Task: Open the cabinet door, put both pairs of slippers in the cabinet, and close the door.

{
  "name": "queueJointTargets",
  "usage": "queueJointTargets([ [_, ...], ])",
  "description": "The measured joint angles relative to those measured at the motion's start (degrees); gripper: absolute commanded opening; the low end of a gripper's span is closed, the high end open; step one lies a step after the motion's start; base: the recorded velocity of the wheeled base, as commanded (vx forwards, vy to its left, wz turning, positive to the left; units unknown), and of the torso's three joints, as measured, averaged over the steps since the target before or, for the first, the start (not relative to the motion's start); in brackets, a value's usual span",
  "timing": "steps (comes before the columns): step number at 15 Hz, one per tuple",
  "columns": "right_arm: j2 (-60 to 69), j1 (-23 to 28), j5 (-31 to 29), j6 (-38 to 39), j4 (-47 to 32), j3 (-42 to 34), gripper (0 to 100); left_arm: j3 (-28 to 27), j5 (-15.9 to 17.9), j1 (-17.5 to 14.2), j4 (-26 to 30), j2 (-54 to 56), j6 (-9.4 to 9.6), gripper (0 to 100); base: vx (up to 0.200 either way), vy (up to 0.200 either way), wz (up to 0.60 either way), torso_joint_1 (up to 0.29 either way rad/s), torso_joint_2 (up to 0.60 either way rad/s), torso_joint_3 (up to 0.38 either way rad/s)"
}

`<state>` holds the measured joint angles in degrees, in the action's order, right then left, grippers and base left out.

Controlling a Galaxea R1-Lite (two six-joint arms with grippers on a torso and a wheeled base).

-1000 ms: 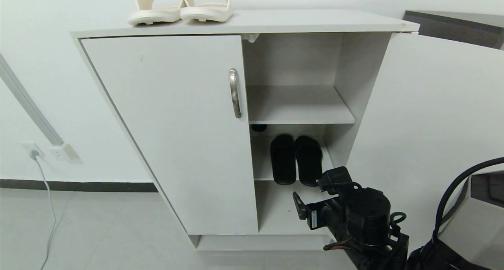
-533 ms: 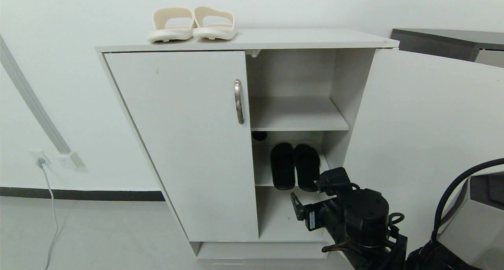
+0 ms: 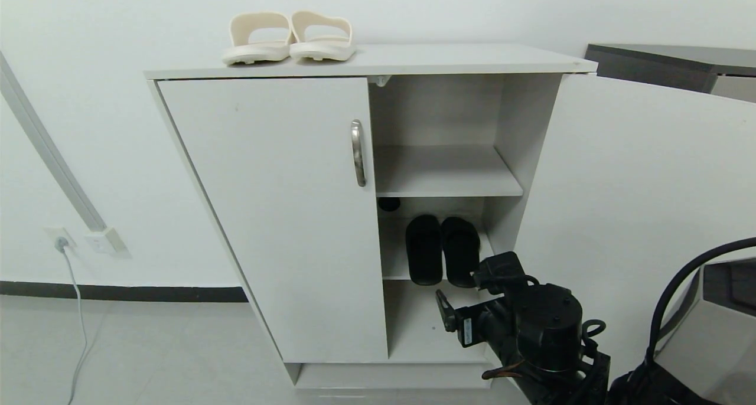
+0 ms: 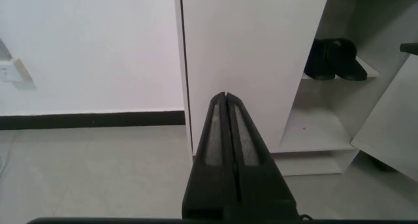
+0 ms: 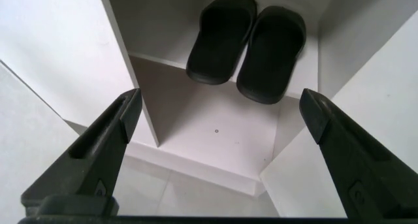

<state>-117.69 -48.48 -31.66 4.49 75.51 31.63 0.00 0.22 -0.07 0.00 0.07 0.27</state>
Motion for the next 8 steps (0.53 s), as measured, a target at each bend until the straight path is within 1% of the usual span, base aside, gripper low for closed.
queueJointTargets([
  [8, 0.2, 0.0, -0.1, 0.0, 0.0, 0.1, 100, 0.0, 0.0, 0.0, 0.0, 0.0, 0.0, 0, 0.0, 0.2, 0.0, 0.004, 0.0, 0.004],
])
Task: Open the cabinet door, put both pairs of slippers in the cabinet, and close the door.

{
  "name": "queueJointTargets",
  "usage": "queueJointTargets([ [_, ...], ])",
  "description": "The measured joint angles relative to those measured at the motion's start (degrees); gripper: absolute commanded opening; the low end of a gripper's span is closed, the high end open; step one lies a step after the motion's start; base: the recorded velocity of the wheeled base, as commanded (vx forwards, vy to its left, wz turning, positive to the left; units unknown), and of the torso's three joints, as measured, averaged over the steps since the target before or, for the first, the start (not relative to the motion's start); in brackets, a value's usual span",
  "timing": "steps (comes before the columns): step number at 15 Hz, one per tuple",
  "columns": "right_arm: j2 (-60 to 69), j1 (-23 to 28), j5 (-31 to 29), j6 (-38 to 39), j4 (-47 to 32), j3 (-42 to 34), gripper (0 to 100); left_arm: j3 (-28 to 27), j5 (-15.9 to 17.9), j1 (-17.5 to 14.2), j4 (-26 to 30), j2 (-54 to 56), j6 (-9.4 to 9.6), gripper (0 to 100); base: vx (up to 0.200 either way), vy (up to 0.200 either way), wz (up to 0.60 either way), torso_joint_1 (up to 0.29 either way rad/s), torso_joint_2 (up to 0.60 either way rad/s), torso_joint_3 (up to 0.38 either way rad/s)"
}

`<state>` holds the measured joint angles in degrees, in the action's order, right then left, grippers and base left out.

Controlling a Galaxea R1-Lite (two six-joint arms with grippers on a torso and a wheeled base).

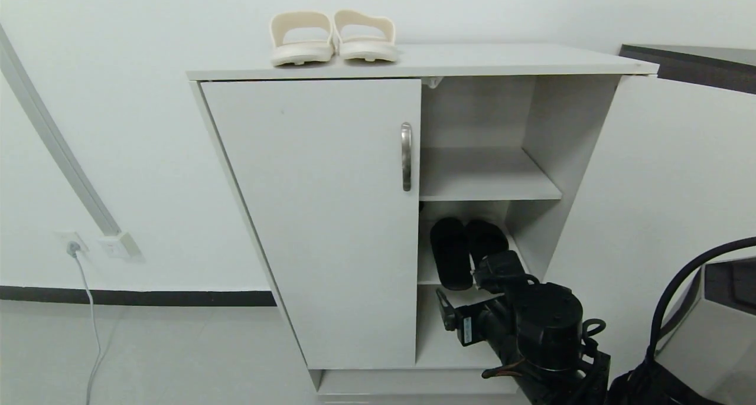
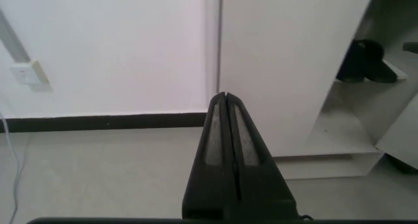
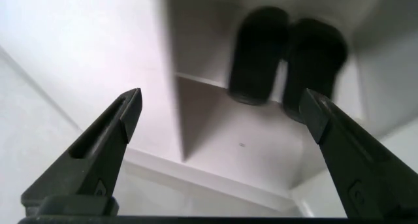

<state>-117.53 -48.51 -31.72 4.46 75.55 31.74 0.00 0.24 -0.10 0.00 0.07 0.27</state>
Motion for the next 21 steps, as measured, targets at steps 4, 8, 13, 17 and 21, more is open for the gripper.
queueJointTargets([
  [4, 0.0, -0.1, 0.0, 0.0, 1.6, -0.4, 100, 0.0, 0.0, 0.0, 0.0, 0.0, 0.0, 0, 0.0, 0.2, 0.0, 0.0, 0.0, 0.006],
  [8, 0.0, -0.3, 0.0, 0.0, 2.7, -0.4, 100, 0.0, 0.0, 0.1, 0.0, 0.0, -0.02, 0, 0.0, 0.2, 0.0, -0.001, 0.0, 0.0],
  [13, 0.0, -0.2, 2.3, 0.0, 7.1, -1.4, 100, 0.0, 0.0, 0.0, 0.0, 0.0, -0.06, 0, 0.0, 0.12, 0.0, 0.001, 0.0, 0.002],
  [17, 0.0, 0.1, 3.7, 0.0, 7.7, -2.6, 100, 0.0, -0.2, 0.0, 0.0, 0.0, -0.32, 0, 0.0, 0.0, 0.0, 0.0, 0.0, 0.0],
  [21, 0.0, 0.0, 3.7, 0.0, 7.7, -3.0, 100, 0.0, -0.3, 0.0, 0.0, 0.0, -0.34, 0, 0.0, 0.0, 0.0, 0.0, 0.0, 0.0],
])
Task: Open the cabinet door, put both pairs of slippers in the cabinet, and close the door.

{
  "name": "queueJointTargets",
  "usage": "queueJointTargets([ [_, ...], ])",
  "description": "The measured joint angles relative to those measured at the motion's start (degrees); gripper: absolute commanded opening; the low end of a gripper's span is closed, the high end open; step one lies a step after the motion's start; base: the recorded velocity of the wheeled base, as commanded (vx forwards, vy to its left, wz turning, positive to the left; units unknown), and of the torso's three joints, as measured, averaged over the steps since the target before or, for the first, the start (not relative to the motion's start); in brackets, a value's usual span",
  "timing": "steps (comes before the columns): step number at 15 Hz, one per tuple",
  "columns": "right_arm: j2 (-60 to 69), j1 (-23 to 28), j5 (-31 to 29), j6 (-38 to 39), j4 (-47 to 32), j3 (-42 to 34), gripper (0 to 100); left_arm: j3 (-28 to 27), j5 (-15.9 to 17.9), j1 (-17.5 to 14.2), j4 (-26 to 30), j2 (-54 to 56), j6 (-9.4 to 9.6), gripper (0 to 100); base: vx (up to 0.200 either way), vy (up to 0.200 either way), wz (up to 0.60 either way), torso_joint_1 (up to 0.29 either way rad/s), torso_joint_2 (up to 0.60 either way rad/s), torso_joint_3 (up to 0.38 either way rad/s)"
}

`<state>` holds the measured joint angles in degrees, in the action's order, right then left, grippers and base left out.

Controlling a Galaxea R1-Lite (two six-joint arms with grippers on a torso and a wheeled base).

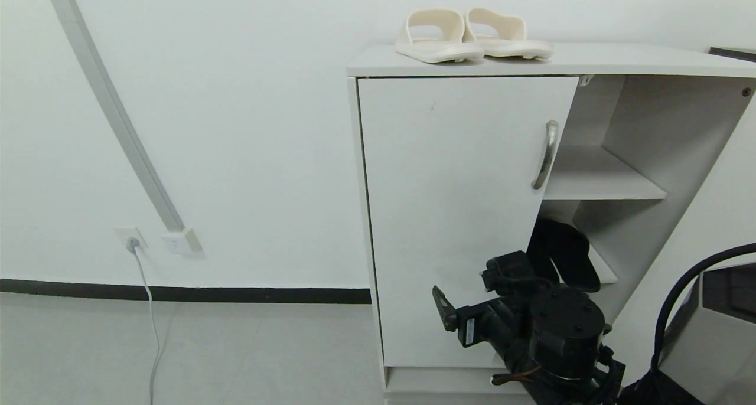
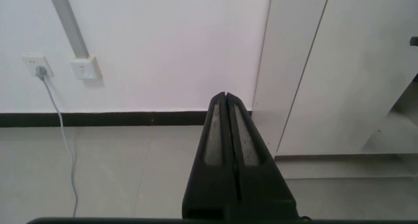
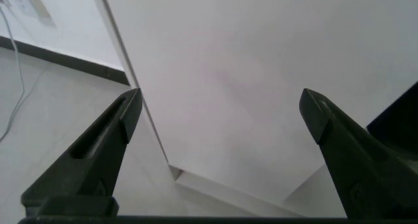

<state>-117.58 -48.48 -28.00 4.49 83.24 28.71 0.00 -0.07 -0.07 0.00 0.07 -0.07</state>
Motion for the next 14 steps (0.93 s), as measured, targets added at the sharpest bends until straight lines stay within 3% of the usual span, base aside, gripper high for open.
queueJointTargets([
  [11, -0.3, -0.2, 1.0, -0.5, 2.5, -1.3, 100, 0.0, 0.0, 0.0, 0.0, 0.0, 0.0, 0, 0.0, 0.0, 0.0, 0.0, 0.0, 0.0],
  [14, -0.3, -0.1, 1.0, -0.5, 2.6, -1.3, 100, 0.0, 0.0, 0.0, -0.1, 0.0, 0.02, 0, 0.0, 0.0, 0.0, 0.004, -0.17, -0.271],
])
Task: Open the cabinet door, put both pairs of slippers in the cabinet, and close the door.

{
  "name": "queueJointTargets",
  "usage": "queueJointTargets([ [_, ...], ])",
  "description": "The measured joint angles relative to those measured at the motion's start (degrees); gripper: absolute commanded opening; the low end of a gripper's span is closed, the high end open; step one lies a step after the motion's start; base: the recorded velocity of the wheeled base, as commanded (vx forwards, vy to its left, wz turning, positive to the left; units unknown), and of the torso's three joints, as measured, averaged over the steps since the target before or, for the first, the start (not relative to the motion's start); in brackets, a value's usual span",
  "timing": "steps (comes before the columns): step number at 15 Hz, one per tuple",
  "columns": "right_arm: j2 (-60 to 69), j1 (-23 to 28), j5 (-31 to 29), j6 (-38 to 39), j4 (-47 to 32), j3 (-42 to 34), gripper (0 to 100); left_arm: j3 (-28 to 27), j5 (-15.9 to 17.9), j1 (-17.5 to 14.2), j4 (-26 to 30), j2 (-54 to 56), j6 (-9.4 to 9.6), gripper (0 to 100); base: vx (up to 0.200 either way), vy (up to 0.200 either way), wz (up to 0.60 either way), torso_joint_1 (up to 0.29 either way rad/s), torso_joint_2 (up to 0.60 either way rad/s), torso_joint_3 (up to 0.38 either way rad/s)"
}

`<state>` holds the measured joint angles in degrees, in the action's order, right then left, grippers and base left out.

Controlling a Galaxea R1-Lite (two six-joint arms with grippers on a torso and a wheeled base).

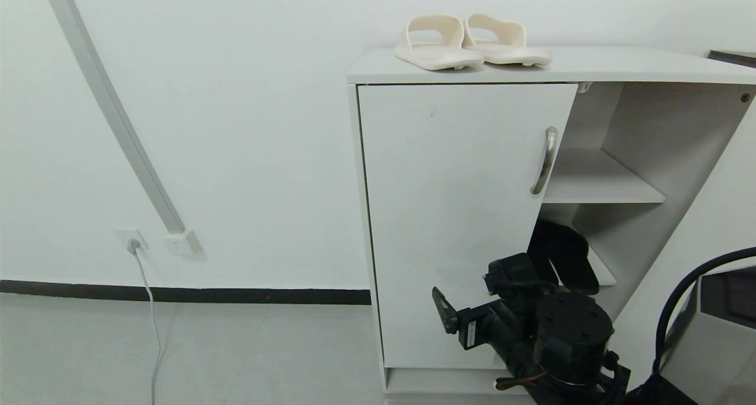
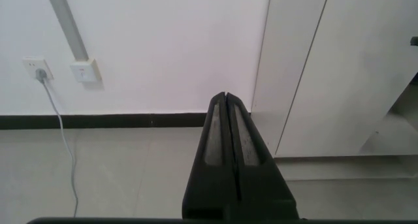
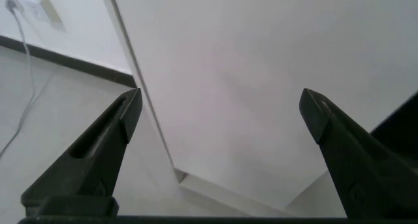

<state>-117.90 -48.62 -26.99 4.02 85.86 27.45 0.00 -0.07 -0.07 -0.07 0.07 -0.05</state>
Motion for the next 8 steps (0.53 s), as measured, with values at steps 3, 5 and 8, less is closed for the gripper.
queueJointTargets([
  [3, -0.1, 0.0, 0.0, 0.0, 0.1, 0.0, 100, 0.0, 0.0, 0.0, 0.0, 0.0, 0.02, 0, 0.0, 0.0, 0.0, 0.038, -0.48, -0.372],
  [5, -0.1, 0.0, 0.0, 0.0, -0.1, 0.0, 100, 0.0, 0.0, 0.1, 0.1, 0.0, 0.02, 0, 0.0, 0.0, 0.0, 0.068, -0.47, -0.366],
  [8, -0.1, 0.0, 0.0, 0.0, -0.1, -0.1, 100, 0.0, 0.0, 0.0, 0.1, 0.0, 0.0, 0, 0.0, 0.0, 0.0, 0.113, -0.45, -0.346],
])
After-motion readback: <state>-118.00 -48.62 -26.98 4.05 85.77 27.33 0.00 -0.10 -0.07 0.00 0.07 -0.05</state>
